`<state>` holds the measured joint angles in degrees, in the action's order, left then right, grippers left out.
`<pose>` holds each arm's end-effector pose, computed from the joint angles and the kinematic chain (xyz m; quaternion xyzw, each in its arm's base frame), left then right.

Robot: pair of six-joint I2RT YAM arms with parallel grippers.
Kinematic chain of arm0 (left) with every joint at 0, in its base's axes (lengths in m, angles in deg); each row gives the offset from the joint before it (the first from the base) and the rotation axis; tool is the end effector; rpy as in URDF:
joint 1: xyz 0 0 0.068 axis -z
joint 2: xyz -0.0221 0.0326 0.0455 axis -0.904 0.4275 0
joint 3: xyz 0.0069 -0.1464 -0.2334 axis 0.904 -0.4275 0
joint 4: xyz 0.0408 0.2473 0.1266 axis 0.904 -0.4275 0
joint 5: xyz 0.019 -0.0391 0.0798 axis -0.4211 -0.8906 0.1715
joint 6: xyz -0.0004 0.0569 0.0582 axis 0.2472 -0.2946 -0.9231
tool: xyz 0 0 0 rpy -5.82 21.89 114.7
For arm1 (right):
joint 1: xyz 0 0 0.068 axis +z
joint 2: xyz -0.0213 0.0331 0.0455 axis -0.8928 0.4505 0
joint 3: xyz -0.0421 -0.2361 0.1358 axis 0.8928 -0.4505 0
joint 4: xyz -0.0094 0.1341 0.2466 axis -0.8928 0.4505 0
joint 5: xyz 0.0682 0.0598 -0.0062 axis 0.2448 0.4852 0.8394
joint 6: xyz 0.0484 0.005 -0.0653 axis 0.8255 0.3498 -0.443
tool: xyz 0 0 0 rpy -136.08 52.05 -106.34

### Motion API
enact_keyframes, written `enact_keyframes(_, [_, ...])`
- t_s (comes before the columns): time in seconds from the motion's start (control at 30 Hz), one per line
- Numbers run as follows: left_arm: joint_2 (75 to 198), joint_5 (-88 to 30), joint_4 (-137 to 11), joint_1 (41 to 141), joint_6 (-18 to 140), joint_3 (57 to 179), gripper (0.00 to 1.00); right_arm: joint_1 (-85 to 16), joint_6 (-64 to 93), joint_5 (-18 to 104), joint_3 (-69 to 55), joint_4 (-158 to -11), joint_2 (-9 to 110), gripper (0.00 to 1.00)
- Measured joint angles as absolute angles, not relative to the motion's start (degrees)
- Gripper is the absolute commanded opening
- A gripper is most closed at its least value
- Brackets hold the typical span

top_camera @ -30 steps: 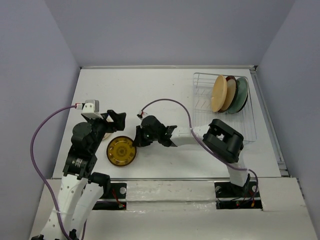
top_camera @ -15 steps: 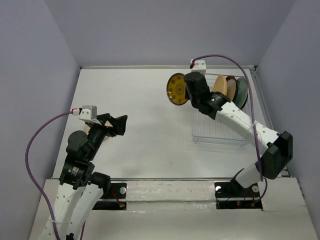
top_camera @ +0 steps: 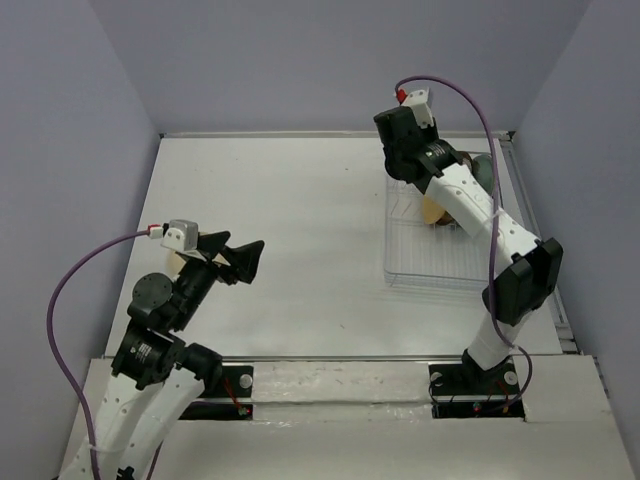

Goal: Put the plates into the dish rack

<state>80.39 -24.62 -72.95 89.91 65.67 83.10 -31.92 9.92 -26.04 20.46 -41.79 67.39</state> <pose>0.1293 -0.0665 0.3647 0.0777 0.6390 -0.2932 0.7069 0.3747 0.1552 0.3954 0.0214 0.8043 -0.3318 0.4925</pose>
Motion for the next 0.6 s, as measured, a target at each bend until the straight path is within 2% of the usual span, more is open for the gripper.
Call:
enact_keyframes(0.27, [79.49, -24.09, -73.21, 92.42, 65.64, 83.1, 0.99, -34.02, 10.31, -25.56, 29.12, -31.51, 79.79, 0.07])
enact_keyframes(0.6, [79.12, -23.37, -73.6, 93.6, 65.58, 83.1, 0.99, -35.74, 14.0, -21.8, 29.4, -27.45, 82.82, 0.07])
